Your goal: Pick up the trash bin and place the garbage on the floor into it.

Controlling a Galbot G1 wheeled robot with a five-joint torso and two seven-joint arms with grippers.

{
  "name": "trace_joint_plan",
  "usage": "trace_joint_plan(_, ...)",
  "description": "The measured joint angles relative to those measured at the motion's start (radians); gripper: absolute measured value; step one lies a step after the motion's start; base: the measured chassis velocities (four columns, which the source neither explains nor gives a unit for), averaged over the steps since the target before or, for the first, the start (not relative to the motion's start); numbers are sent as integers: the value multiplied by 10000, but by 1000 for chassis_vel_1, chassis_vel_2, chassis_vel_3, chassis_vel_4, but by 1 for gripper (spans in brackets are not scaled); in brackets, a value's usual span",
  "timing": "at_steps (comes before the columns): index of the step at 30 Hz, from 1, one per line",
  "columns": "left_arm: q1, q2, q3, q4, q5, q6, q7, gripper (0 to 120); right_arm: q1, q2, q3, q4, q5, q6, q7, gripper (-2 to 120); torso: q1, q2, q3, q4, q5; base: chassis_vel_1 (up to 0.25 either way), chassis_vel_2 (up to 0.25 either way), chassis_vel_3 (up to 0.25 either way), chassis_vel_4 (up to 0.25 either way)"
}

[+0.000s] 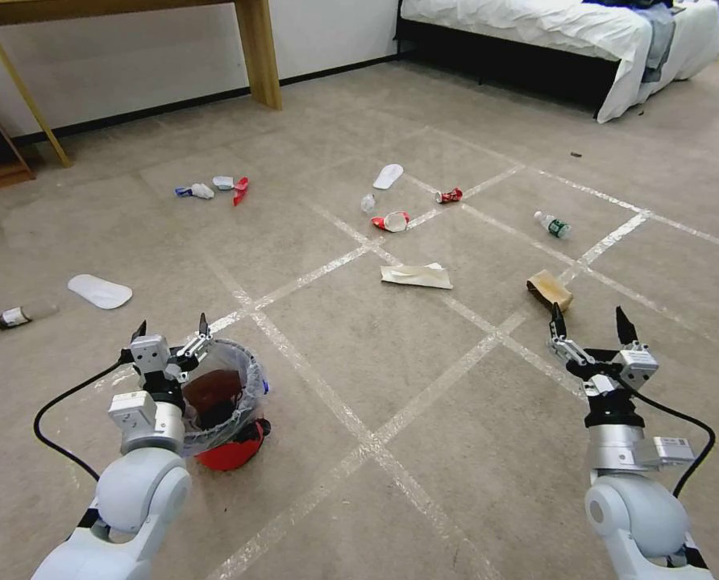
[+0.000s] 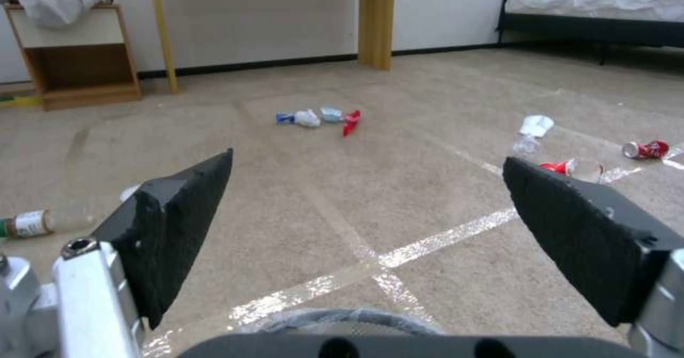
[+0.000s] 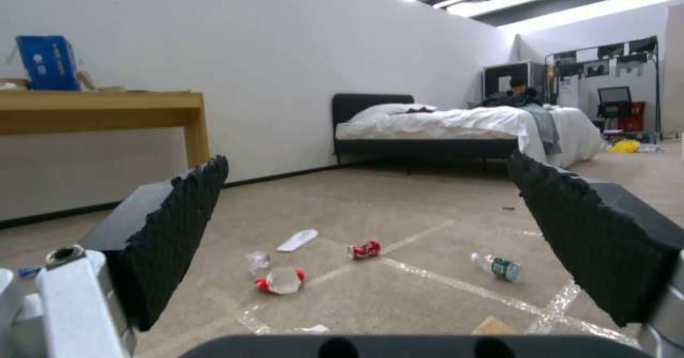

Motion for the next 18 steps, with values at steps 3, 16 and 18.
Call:
trace_joint_plan(3, 0, 0, 0, 0, 0, 0, 0, 100, 0, 0, 0, 0, 0, 0, 0, 100, 0, 0, 0, 0, 0, 0, 0, 0, 0)
trace_joint_plan(16, -1, 0, 0, 0, 0, 0, 0, 100, 0, 0, 0, 0, 0, 0, 0, 100, 0, -1, 0, 0, 0, 0, 0, 0, 0)
trace_joint_plan(18, 0, 0, 0, 0, 0, 0, 0, 100, 0, 0, 0, 0, 0, 0, 0, 100, 0, 0, 0, 0, 0, 0, 0, 0, 0)
